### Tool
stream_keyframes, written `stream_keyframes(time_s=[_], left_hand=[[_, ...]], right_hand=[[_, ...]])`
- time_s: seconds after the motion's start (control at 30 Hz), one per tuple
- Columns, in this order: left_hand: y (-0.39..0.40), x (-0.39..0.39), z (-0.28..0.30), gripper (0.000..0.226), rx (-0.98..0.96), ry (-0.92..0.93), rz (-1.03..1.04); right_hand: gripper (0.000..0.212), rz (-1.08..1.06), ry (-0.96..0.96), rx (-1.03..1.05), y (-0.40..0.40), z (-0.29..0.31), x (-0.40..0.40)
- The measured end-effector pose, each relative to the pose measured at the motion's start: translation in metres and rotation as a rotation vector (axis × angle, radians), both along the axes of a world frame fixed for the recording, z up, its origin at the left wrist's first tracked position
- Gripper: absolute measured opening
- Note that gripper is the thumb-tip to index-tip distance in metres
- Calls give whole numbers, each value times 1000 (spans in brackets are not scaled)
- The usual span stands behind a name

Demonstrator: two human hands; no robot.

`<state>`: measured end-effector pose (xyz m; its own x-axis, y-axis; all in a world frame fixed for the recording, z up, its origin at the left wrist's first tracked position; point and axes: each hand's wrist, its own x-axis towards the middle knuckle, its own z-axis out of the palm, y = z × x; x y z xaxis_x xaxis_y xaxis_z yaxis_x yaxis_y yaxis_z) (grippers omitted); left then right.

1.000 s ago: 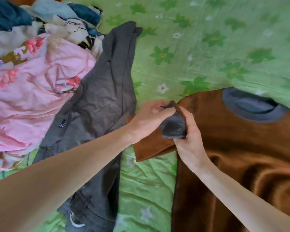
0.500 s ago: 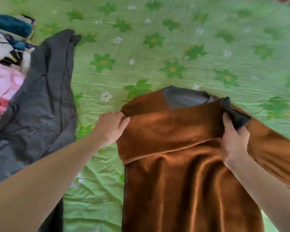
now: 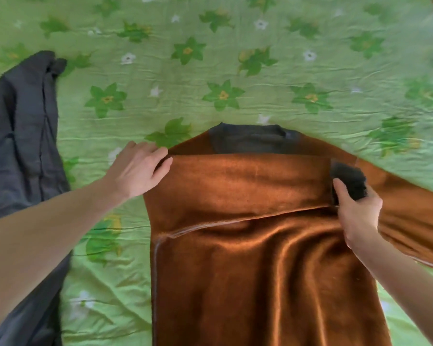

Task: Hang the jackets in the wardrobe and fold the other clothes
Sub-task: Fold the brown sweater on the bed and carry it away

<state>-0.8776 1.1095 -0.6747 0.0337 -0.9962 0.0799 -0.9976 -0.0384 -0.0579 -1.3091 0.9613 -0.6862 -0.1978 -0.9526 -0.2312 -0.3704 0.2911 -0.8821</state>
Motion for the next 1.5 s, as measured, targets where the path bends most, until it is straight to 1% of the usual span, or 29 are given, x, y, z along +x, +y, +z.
stream_keyframes(time_s=[0.1, 0.17, 0.23, 0.3, 0.33, 0.37, 0.4, 0.43, 0.47, 0.5, 0.53, 0.57, 0.63, 0.7, 0.8, 0.87, 0.97, 1.07, 1.1, 1.17, 1.2, 1.3, 1.43, 1.5], left_hand=[[-12, -5, -8, 53, 96, -140, 89], [-11, -15, -17, 51, 122, -186, 178], [-5, -35, -21, 44, 33, -111, 251], [6, -63, -24, 40, -74, 9, 286], [14, -79, -26, 41, -108, 54, 287], [21, -96, -28, 43, -123, 84, 278], [28, -111, -32, 46, -113, 107, 266], [35, -122, -37, 50, -84, 123, 263], [39, -130, -42, 55, -41, 129, 273], [42, -133, -48, 60, 8, 124, 293], [44, -131, -54, 64, 58, 113, 318], [44, -127, -59, 68, 107, 102, 334], [43, -119, -65, 72, 180, 91, 323], [40, -117, -66, 74, 227, 67, 322], [37, -125, -57, 76, 262, -24, 339], [35, -135, -50, 78, 259, 3, 366], [25, -161, -45, 77, 231, 100, 372], [5, -205, -47, 75, 231, 183, 273], [-3, -222, -48, 76, 236, 197, 256], [-20, -258, -46, 77, 249, 214, 257], [-29, -276, -45, 78, 252, 226, 261], [-52, -328, -39, 77, 239, 242, 226], [-75, -398, -41, 71, 237, 228, 30], [-86, -433, -44, 69, 229, 223, -74]], right_hand=[[21, 31, 157, 34, -9, -15, -7], [35, 34, 246, 67, -14, -24, -12], [47, 28, 339, 53, -15, -28, -13], [59, 56, 550, -76, -10, -27, -12], [60, 112, 652, -195, -6, -27, -10], [58, 218, 720, -331, -2, -28, -10], [54, 374, 746, -436, 2, -31, -10], [54, 543, 746, -476, 4, -36, -12], [57, 685, 759, -444, 4, -42, -14], [62, 773, 806, -374, 2, -48, -17], [67, 803, 874, -300, 0, -53, -19], [71, 791, 936, -243, -2, -59, -21], [75, 752, 990, -185, -3, -67, -25], [76, 745, 983, -180, -2, -73, -26], [79, 805, 972, -120, -7, -69, -24], [80, 858, 939, -87, -11, -61, -29], [75, 858, 818, -154, -10, -49, -51], [68, 706, 857, -218, -9, -48, -94], [65, 649, 879, -195, -10, -49, -110], [63, 579, 894, -82, -13, -49, -145], [64, 574, 908, -38, -14, -48, -164], [63, 611, 973, -17, -17, -43, -220], [65, 484, 987, 88, -17, -40, -303], [69, 491, 1027, 105, -19, -40, -341]])
